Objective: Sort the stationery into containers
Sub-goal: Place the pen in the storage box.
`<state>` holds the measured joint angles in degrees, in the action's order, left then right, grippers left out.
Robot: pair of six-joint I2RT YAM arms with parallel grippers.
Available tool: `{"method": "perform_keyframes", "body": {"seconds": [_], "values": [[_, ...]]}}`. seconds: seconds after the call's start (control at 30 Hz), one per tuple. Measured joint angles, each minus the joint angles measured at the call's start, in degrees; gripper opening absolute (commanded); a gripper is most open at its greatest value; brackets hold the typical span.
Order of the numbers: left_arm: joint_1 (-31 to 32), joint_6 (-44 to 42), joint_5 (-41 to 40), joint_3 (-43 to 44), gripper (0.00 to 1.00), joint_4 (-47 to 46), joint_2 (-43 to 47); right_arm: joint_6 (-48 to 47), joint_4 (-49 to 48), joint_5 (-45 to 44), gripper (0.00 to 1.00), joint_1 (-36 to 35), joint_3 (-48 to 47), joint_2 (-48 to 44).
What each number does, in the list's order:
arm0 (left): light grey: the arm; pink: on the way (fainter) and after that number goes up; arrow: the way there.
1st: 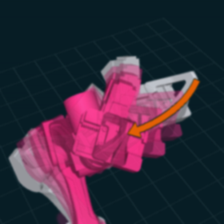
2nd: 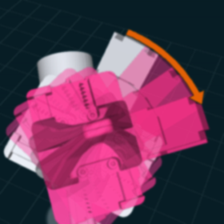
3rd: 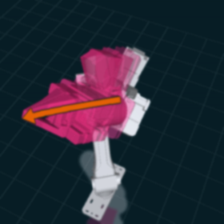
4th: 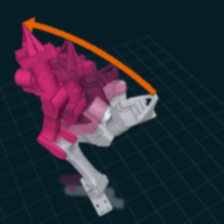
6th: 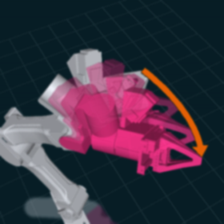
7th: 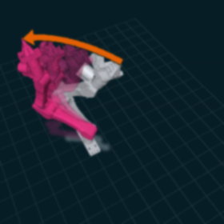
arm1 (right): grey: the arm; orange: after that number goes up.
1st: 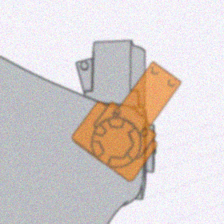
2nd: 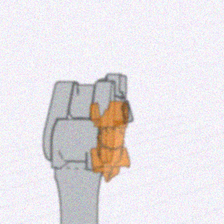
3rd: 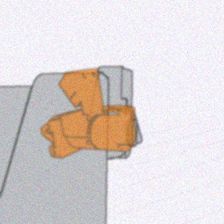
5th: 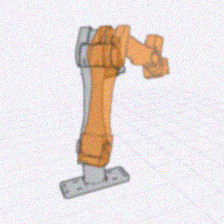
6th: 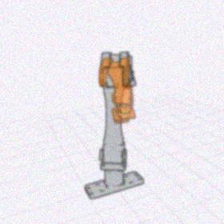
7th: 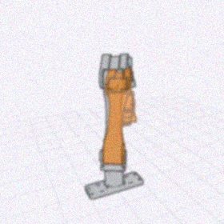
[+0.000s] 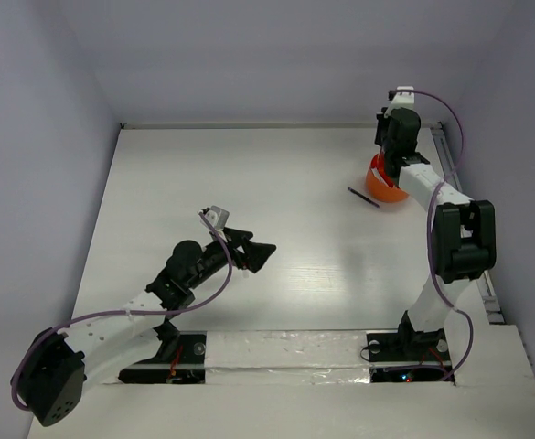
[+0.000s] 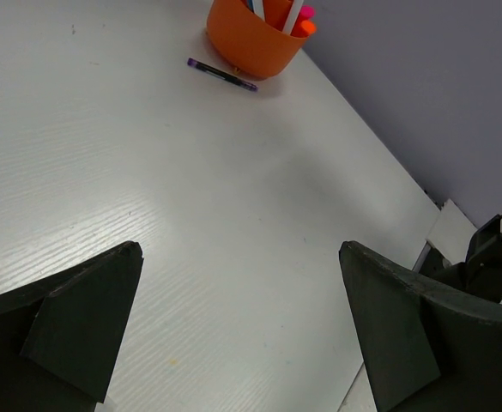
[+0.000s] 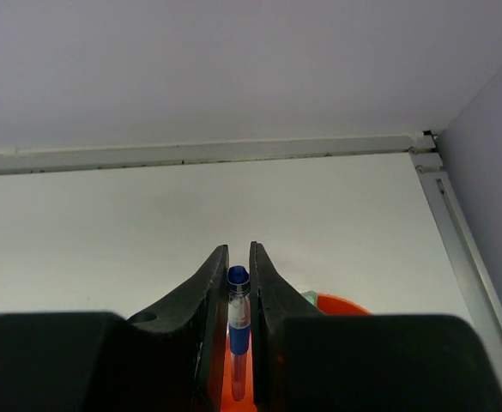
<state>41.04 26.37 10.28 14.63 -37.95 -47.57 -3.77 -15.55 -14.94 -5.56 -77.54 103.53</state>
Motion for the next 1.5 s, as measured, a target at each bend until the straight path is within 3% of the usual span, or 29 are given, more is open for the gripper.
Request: {"method": "perform_keyframes", "body": {"seconds": [0.67,1.3,1.4,1.5], "values": [[0.00,0.02,0.24,0.00,0.97,0.00,0.09,3.04,0.28,-1.64,0.00,0.00,7.76,-12.11],[0.00,0.02,0.22,-0.04,0.97,0.02,0.61,4.96,-1.81,-2.62,0.00,-0.04,18.64,-12.48],[0.00,0.02,0.22,-0.04,0.97,0.02,0.61,5.25,-2.10,-2.56,0.03,-0.13,19.67,-12.48],[0.00,0.02,0.22,-0.04,0.97,0.02,0.61,5.11,-2.91,-2.10,0.13,-0.42,19.67,-12.48]]}}
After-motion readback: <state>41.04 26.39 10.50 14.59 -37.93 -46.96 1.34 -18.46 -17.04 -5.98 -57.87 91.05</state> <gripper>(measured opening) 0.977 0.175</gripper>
